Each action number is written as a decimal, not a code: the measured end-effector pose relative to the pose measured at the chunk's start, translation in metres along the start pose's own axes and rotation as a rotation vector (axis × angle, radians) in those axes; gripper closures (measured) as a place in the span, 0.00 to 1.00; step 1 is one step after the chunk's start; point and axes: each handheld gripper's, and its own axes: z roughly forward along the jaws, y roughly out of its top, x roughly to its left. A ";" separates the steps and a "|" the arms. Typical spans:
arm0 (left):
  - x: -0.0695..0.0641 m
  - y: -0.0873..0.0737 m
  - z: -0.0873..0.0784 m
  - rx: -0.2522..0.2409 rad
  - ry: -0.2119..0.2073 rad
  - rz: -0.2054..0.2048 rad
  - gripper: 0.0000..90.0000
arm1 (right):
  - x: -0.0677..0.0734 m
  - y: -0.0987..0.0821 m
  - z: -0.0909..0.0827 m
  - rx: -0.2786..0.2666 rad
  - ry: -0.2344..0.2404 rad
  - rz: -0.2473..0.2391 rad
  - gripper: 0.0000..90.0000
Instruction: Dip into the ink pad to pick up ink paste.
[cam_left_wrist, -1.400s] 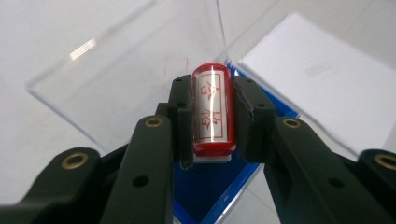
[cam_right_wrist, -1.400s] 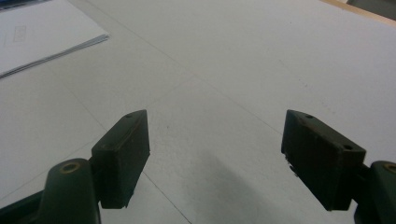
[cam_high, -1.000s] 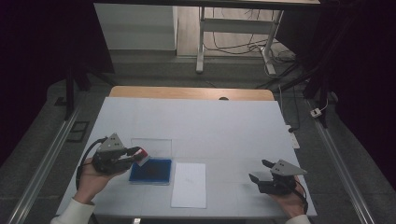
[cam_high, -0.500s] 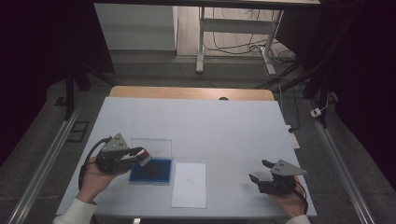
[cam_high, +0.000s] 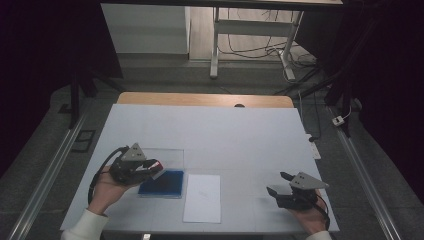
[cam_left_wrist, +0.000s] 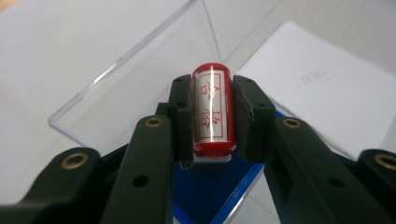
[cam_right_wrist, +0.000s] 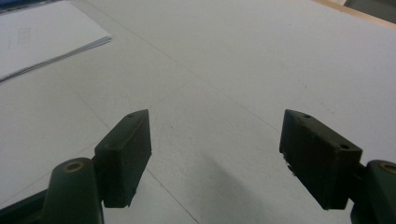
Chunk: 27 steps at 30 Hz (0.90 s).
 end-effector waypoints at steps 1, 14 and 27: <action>0.000 0.000 0.002 0.009 0.000 0.003 0.78 | 0.000 0.000 0.000 0.005 0.000 -0.002 0.27; -0.005 -0.002 0.020 0.069 -0.016 0.021 0.78 | 0.000 -0.001 0.001 0.014 0.003 -0.007 0.28; -0.008 -0.005 0.030 0.106 -0.012 0.030 0.78 | 0.000 -0.002 0.002 0.029 -0.002 -0.007 0.28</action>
